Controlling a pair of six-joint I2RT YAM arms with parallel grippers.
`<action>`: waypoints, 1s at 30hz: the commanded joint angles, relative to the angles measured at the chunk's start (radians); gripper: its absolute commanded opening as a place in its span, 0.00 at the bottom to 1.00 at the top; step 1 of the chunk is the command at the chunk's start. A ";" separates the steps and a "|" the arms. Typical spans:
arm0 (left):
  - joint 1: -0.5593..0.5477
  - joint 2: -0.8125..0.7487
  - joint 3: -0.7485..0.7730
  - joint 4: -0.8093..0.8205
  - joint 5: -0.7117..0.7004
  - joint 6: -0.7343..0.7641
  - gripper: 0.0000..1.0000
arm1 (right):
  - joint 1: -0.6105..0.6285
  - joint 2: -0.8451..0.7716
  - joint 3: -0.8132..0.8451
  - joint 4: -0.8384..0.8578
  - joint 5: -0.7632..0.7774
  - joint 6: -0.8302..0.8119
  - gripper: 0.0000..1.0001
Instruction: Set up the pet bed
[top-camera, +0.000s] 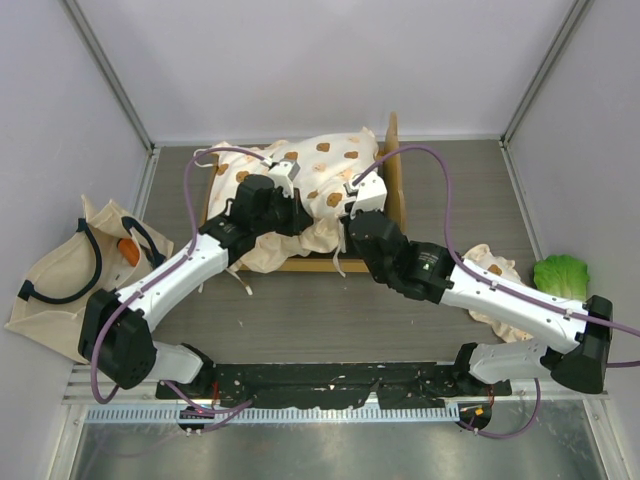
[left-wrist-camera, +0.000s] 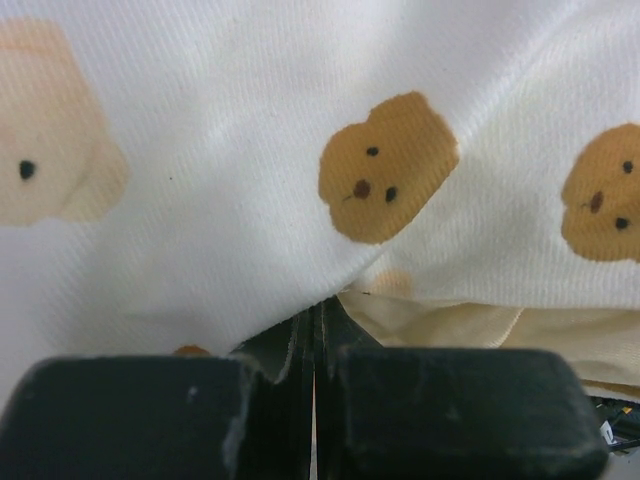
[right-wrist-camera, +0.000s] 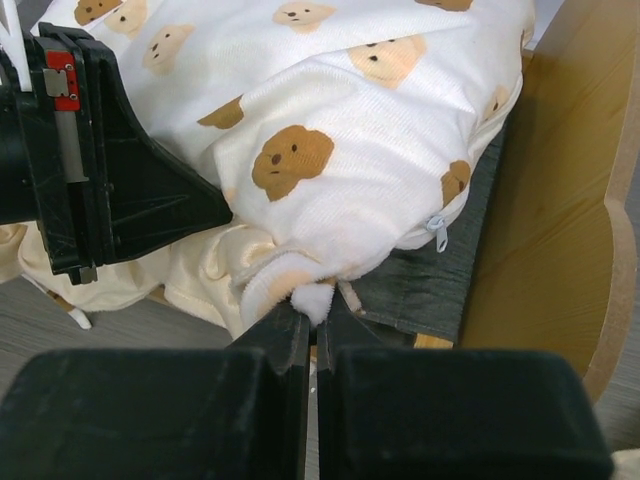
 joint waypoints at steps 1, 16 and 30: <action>0.014 -0.027 -0.007 0.012 -0.030 0.015 0.00 | 0.011 -0.008 0.039 0.025 0.067 0.055 0.01; 0.022 -0.056 -0.029 0.015 -0.051 0.012 0.00 | -0.026 0.228 -0.001 0.013 0.009 0.087 0.01; 0.028 -0.062 -0.041 0.017 0.000 0.007 0.00 | -0.073 0.205 -0.030 -0.027 -0.001 0.030 0.01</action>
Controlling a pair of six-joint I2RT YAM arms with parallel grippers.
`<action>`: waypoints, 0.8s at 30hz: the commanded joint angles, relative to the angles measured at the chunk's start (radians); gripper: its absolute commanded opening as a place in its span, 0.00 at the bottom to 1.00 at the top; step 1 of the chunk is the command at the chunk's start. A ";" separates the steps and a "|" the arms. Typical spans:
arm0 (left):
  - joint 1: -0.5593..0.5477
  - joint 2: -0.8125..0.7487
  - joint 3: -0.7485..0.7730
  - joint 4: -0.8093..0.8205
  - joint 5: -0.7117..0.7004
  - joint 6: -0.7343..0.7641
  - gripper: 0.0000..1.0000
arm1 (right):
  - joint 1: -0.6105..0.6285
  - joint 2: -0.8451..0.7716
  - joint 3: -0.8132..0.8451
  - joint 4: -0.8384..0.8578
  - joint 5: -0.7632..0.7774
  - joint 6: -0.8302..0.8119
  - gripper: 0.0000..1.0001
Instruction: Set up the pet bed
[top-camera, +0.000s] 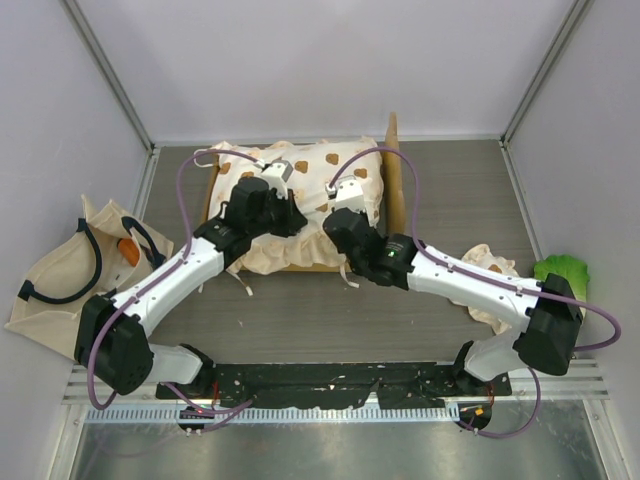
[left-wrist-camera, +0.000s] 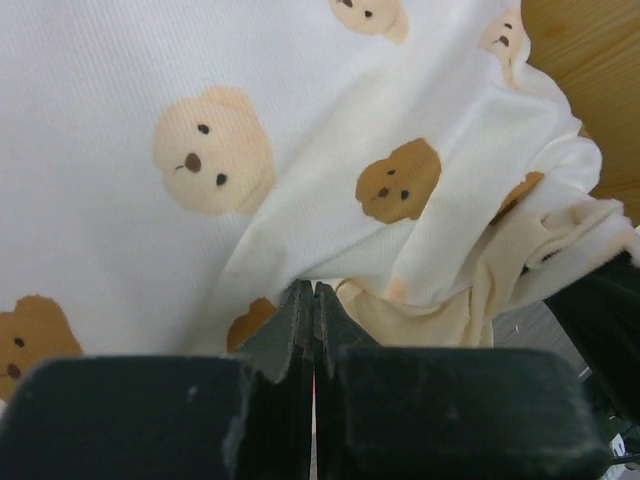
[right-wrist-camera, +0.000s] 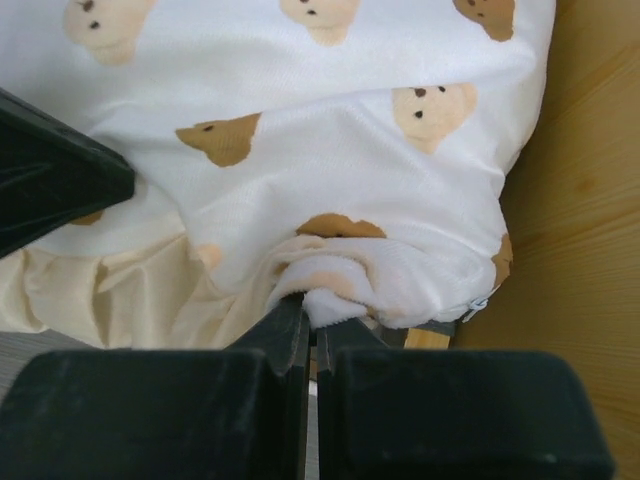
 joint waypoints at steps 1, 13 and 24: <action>0.008 -0.030 -0.012 0.014 0.036 0.009 0.00 | -0.016 0.016 -0.082 -0.009 -0.003 0.029 0.01; 0.008 -0.094 -0.020 0.002 0.049 0.006 0.54 | -0.015 -0.124 -0.044 -0.122 -0.080 0.083 0.52; 0.008 -0.238 -0.049 -0.006 0.028 -0.023 1.00 | -0.012 -0.409 -0.169 -0.246 -0.322 0.264 0.57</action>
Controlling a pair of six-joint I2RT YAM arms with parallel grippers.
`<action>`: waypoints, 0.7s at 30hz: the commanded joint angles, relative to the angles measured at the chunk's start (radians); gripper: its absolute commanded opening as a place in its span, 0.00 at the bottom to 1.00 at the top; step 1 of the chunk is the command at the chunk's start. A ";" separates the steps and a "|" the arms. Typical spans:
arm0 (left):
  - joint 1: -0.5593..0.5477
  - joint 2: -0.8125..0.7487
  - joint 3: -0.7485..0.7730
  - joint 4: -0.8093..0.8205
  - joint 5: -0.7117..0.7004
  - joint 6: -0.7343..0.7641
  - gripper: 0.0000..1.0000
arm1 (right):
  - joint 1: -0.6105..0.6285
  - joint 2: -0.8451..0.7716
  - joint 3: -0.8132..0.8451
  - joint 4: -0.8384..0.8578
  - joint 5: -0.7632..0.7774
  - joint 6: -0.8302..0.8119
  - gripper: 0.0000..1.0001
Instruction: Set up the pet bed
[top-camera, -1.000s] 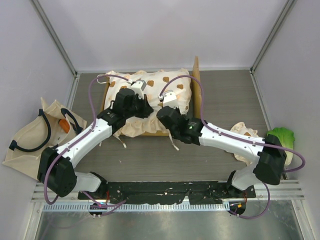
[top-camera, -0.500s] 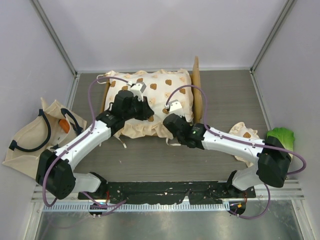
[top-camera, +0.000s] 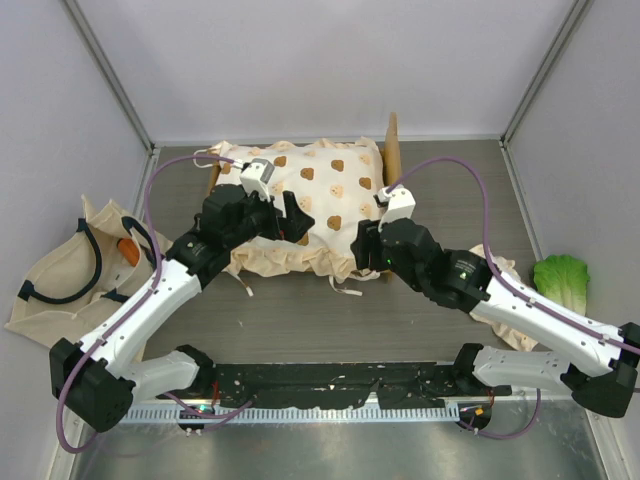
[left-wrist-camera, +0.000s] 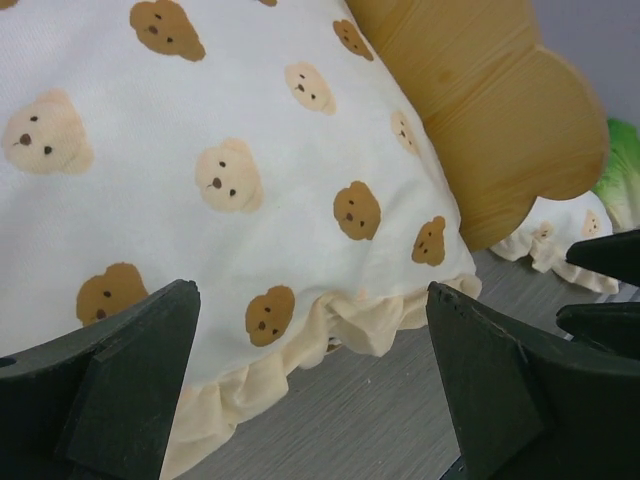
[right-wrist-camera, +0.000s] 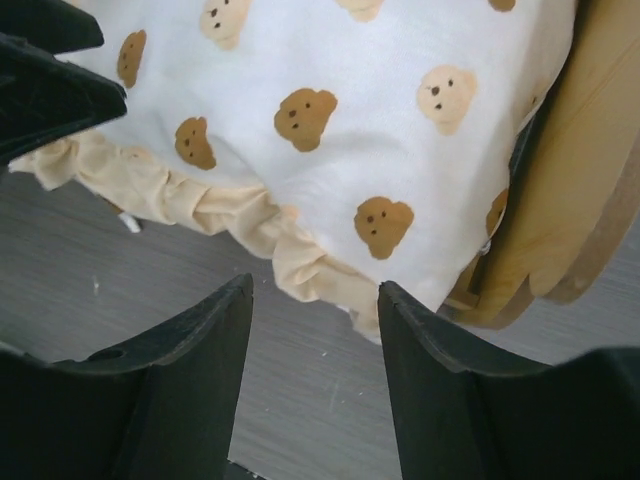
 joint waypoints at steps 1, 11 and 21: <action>0.008 -0.041 -0.008 0.011 0.026 -0.012 1.00 | 0.006 -0.092 -0.108 -0.039 -0.113 0.129 0.55; -0.107 -0.068 -0.136 -0.040 0.043 -0.035 1.00 | 0.006 -0.142 -0.376 0.042 -0.112 0.316 0.19; -0.170 0.020 -0.253 0.049 -0.003 -0.052 1.00 | -0.156 0.110 -0.363 0.303 0.034 0.092 0.09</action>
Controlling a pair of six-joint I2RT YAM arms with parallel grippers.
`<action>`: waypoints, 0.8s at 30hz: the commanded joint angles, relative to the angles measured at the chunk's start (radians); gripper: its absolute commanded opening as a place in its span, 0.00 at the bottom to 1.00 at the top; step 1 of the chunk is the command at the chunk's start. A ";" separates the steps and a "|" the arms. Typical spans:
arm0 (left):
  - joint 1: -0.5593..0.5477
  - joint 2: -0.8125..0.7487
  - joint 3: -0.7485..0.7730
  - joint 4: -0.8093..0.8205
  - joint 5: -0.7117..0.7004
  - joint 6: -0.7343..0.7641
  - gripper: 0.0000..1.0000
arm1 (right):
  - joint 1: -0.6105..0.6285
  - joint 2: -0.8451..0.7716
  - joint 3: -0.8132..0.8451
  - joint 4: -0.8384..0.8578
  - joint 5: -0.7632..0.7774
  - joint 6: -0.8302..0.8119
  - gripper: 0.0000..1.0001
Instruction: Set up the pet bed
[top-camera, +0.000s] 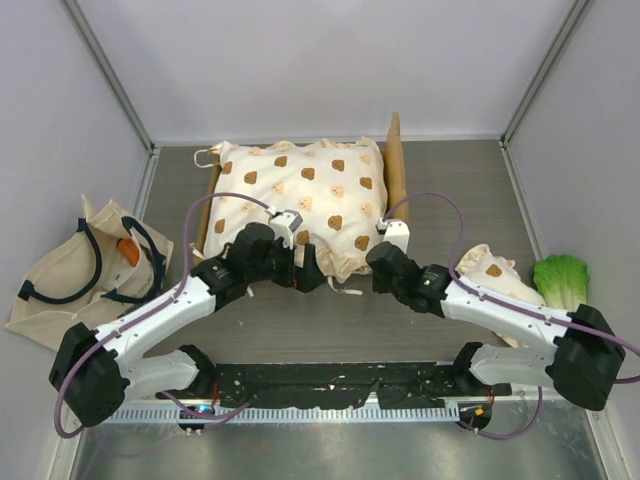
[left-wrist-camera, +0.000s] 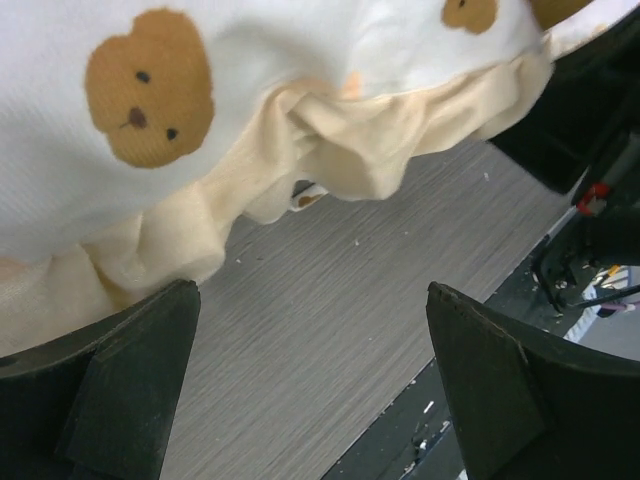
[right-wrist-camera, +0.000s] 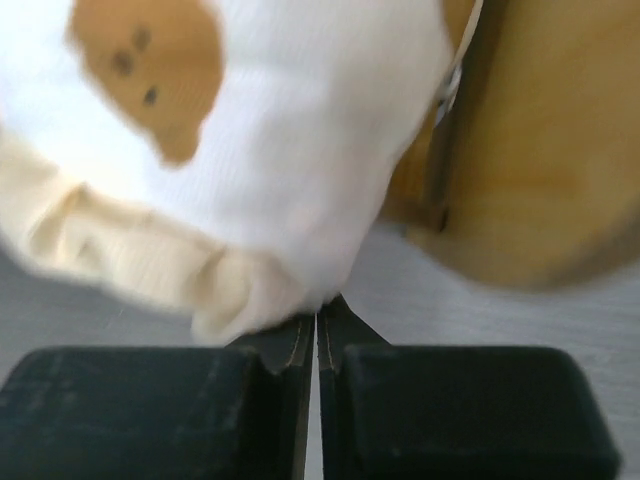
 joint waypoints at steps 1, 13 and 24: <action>0.000 0.065 -0.018 0.087 -0.035 -0.001 1.00 | -0.095 0.086 0.013 0.217 0.075 -0.120 0.08; 0.016 0.266 0.090 0.149 -0.112 -0.038 1.00 | -0.248 0.253 -0.034 0.512 -0.126 -0.234 0.27; 0.030 0.275 0.072 0.168 -0.080 -0.081 1.00 | -0.250 -0.030 -0.294 0.568 -0.305 -0.168 0.45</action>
